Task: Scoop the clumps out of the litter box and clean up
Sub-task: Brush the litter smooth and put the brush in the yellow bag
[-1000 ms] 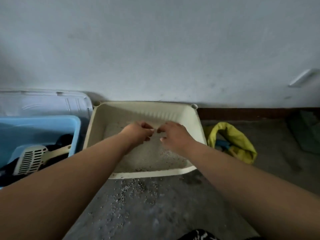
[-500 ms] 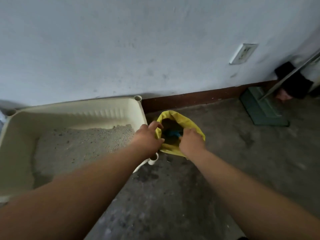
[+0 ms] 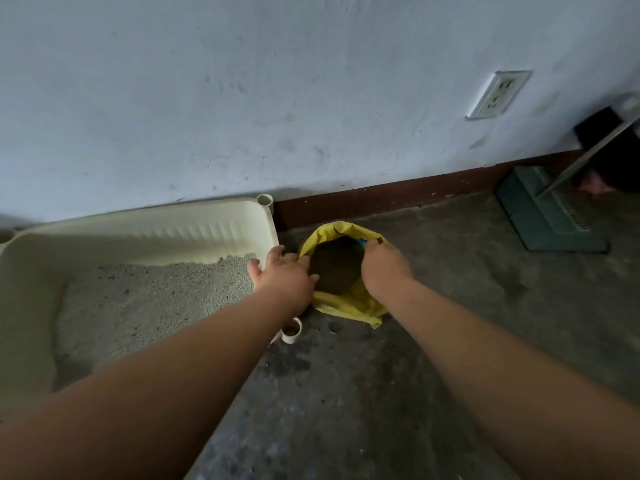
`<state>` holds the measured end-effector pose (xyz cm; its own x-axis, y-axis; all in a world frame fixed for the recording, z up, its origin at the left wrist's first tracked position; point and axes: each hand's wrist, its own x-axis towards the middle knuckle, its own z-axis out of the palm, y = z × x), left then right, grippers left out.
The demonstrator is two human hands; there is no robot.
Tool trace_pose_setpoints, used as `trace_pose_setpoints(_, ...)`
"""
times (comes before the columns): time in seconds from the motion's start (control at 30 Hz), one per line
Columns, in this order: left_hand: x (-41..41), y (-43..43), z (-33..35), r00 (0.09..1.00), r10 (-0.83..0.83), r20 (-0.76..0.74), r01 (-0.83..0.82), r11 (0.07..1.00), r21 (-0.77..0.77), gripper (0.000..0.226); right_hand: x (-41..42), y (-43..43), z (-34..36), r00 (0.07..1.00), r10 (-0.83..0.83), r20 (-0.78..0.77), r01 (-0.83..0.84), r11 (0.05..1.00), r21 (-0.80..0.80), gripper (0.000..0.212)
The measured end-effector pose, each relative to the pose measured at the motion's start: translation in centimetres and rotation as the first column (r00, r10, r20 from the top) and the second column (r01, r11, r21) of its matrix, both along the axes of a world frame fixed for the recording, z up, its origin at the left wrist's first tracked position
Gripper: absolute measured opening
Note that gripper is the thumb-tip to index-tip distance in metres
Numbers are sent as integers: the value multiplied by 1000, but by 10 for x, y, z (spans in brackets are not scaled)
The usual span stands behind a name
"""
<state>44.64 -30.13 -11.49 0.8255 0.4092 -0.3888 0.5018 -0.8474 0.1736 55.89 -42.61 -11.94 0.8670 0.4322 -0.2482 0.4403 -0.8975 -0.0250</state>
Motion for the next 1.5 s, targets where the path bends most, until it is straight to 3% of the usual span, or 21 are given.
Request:
trace_pose_setpoints(0.13,-2,9,-3,994,48,96,-43,998,-44,44,21,-8,-11,985,-102,-138,92,993,-75,25)
trace_pose_setpoints(0.27,-3,12,-9,992,41,119,-33,997,-66,46,32,-13,-25,906,-224,-358,241,971,2,21)
trace_pose_setpoints(0.33,-2,11,-12,992,30,123,-22,997,-70,47,37,-14,-31,781,-357,-513,440,897,47,20)
trace_pose_setpoints(0.4,-1,10,-16,993,26,117,-14,995,-96,47,36,-14,-34,565,-490,-664,645,764,-14,20)
trace_pose_setpoints(0.43,0,9,-18,993,26,114,-13,994,-112,47,34,-13,-35,489,-514,-705,683,728,-57,24)
trace_pose_setpoints(0.5,2,8,-21,993,24,114,-10,992,-124,47,29,-10,-45,424,-486,-764,690,720,-75,28)
trace_pose_setpoints(0.77,6,12,-25,989,-5,145,-1,999,47,51,2,-7,-79,379,-356,-854,693,721,6,42)
trace_pose_setpoints(0.9,9,9,-22,980,46,193,-67,993,99,50,4,-19,-67,389,-225,-894,725,673,146,33)
trace_pose_setpoints(1.07,12,8,-18,974,81,212,-115,981,155,48,3,-21,-46,429,-191,-883,685,706,179,26)
trace_pose_setpoints(1.33,11,16,-8,982,94,163,-122,978,168,46,1,-35,-22,438,-278,-855,702,700,132,43)
trace_pose_setpoints(1.5,7,18,-6,983,144,117,-157,981,110,51,-7,-38,-19,420,-254,-871,685,719,120,27)
